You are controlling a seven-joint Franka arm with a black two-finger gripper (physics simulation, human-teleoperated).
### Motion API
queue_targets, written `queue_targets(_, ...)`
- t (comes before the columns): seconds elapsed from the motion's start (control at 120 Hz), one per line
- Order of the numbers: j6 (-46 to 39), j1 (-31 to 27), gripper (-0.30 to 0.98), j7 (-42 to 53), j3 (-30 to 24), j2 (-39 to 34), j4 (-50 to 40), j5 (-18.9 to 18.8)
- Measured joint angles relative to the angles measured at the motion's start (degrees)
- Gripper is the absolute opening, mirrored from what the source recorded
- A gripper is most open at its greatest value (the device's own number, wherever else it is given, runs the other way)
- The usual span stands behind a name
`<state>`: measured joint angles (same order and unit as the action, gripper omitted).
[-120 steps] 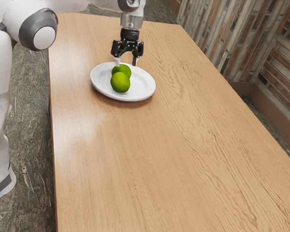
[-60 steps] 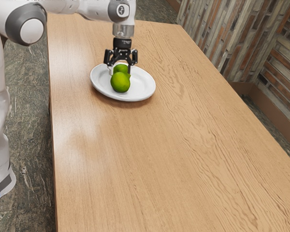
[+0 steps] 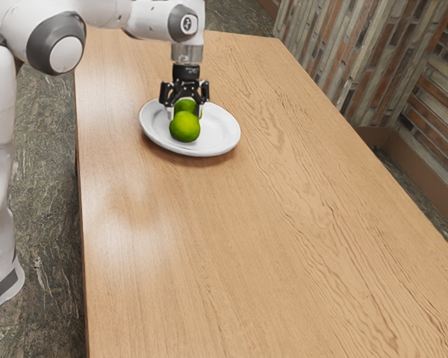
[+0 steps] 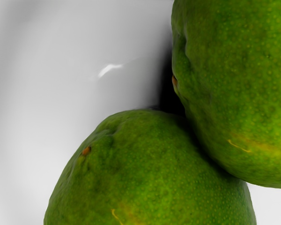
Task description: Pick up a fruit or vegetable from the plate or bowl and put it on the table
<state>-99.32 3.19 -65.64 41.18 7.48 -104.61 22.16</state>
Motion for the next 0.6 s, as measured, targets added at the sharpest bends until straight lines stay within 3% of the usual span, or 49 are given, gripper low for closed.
queue_targets(0.425, -2.0, -2.8, 0.69, 1.5, -3.8, 4.3, -0.1, 3.6)
queue_targets(0.6, -2.3, -2.9, 0.55, 1.7, -4.4, 4.0, 0.2, 3.6)
